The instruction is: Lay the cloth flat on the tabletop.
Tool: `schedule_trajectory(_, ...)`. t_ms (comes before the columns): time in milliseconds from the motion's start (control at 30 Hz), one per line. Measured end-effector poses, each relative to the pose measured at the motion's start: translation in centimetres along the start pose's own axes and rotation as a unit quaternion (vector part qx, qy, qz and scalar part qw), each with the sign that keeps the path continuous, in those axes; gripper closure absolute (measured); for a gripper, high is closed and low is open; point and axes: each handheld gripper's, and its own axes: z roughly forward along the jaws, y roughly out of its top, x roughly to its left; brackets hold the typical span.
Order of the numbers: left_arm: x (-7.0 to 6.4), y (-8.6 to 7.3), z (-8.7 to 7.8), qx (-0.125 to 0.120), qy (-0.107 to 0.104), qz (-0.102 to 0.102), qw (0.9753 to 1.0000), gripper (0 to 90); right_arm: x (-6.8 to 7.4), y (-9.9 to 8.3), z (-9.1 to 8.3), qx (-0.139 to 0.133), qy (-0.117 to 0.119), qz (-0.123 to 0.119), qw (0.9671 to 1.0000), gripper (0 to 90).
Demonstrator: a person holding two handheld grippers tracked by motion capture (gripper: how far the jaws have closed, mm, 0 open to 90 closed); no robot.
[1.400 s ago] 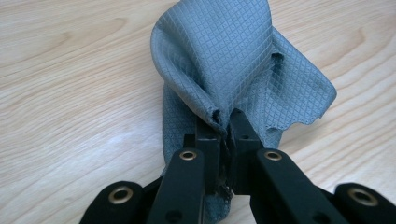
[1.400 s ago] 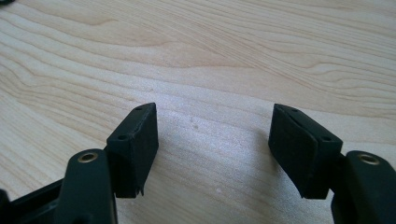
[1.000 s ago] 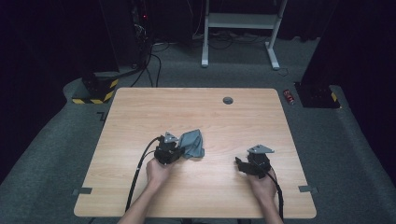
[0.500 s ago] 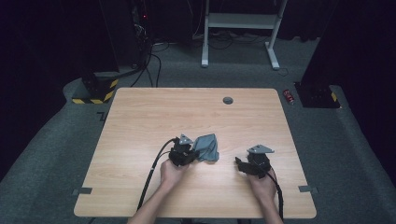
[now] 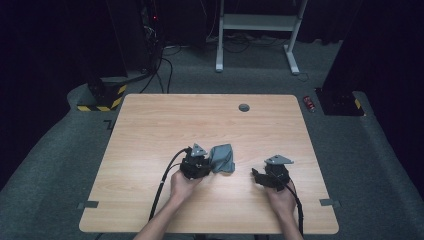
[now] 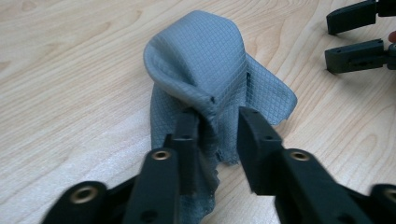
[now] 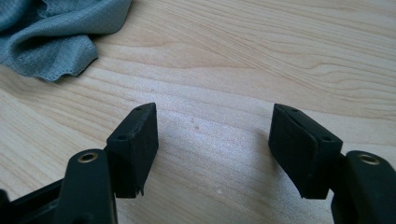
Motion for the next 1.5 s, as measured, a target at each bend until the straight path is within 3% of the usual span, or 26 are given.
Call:
schedule_trajectory(100, 0.1, 0.6, -0.6, -0.010, 0.007, 0.005, 0.9999, 87.0, 0.0, 0.0, 0.0, 0.000, 0.000, 0.000, 1.0000, 32.9)
schedule_trajectory(300, 0.9, 1.3, -1.7, -0.027, 0.018, -0.004, 0.9995, 88.3, 0.0, 0.0, 0.0, 0.000, 0.000, 0.000, 1.0000, 32.9)
schedule_trajectory(400, 3.1, 1.0, -1.7, -0.020, 0.037, -0.052, 0.9978, 87.7, 0.0, 0.0, 0.0, 0.000, 0.000, 0.000, 1.0000, 32.8)
schedule_trajectory(433, 3.1, 1.0, -1.7, -0.020, 0.037, -0.052, 0.9978, 85.9, 0.0, 0.0, 0.0, 0.000, 0.000, 0.000, 1.0000, 32.8)
schedule_trajectory(467, 4.1, 0.6, -1.3, -0.001, 0.067, -0.060, 0.9960, 82.6, 0.0, 0.0, 0.0, 0.000, 0.000, 0.000, 1.0000, 32.9)
schedule_trajectory(500, 4.1, 0.6, -1.3, -0.001, 0.067, -0.060, 0.9960, 78.5, 0.0, 0.0, 0.0, 0.000, 0.000, 0.000, 1.0000, 32.9)
schedule_trajectory(533, 4.4, 0.1, -1.2, 0.010, 0.094, -0.053, 0.9941, 73.2, 0.0, 0.0, 0.0, 0.000, 0.000, 0.000, 1.0000, 32.8)
schedule_trajectory(633, 4.0, -0.5, -1.8, -0.004, 0.095, -0.041, 0.9947, 63.7, 0.0, 0.0, 0.0, 0.000, 0.000, 0.000, 1.0000, 32.8)
schedule_trajectory(800, 1.9, -0.3, -2.5, -0.019, 0.064, 0.004, 0.9978, 54.8, 0.0, 0.0, 0.0, 0.000, 0.000, 0.000, 1.0000, 32.8)
schedule_trajectory(833, 1.9, -0.3, -2.5, -0.019, 0.064, 0.004, 0.9978, 53.0, 0.0, 0.0, 0.0, 0.000, 0.000, 0.000, 1.0000, 32.8)
schedule_trajectory(867, 1.4, -0.1, -2.1, -0.009, 0.058, 0.014, 0.9981, 51.8, 0.0, 0.0, 0.0, 0.000, 0.000, 0.000, 1.0000, 32.8)
schedule_trajectory(967, 1.2, 0.0, -1.4, 0.002, 0.055, 0.018, 0.9983, 50.7, 0.0, 0.0, 0.0, 0.000, 0.000, 0.000, 1.0000, 32.8)
schedule_trajectory(1033, 1.0, 0.1, -0.7, 0.013, 0.058, 0.022, 0.9980, 53.8, 0.0, 0.0, 0.0, 0.000, 0.000, 0.000, 1.0000, 32.8)
schedule_trajectory(1100, 1.2, 0.2, -0.1, 0.022, 0.053, 0.012, 0.9983, 60.7, 0.0, 0.0, 0.0, 0.000, 0.000, 0.000, 1.0000, 32.8)
schedule_trajectory(1133, 1.5, 0.3, 0.4, 0.024, 0.045, -0.008, 0.9987, 66.3, 0.0, 0.0, 0.0, 0.000, 0.000, 0.000, 1.0000, 32.8)
schedule_trajectory(1200, 1.9, 0.5, 0.7, 0.038, 0.042, -0.014, 0.9983, 78.5, 0.0, 0.0, 0.0, 0.000, 0.000, 0.000, 1.0000, 32.8)
schedule_trajectory(1267, 2.2, 0.9, 0.7, 0.034, 0.048, -0.011, 0.9982, 88.5, 0.0, 0.0, 0.0, 0.000, 0.000, 0.000, 1.0000, 32.8)
schedule_trajectory(1300, 2.2, 0.9, 0.7, 0.034, 0.048, -0.011, 0.9982, 89.1, 0.0, 0.0, 0.0, 0.000, 0.000, 0.000, 1.0000, 32.8)
schedule_trajectory(1367, 2.9, 1.8, -0.1, 0.011, 0.058, -0.019, 0.9981, 89.6, 0.0, 0.0, 0.0, 0.000, 0.000, 0.000, 1.0000, 32.7)
schedule_trajectory(1467, 4.1, 2.4, -0.6, -0.005, 0.088, -0.027, 0.9957, 89.7, 0.0, 0.0, 0.0, 0.000, 0.001, 0.000, 1.0000, 32.7)
schedule_trajectory(1500, 4.7, 2.4, -0.7, -0.009, 0.096, -0.039, 0.9945, 89.7, 0.0, 0.0, 0.0, 0.000, 0.001, 0.000, 1.0000, 32.7)
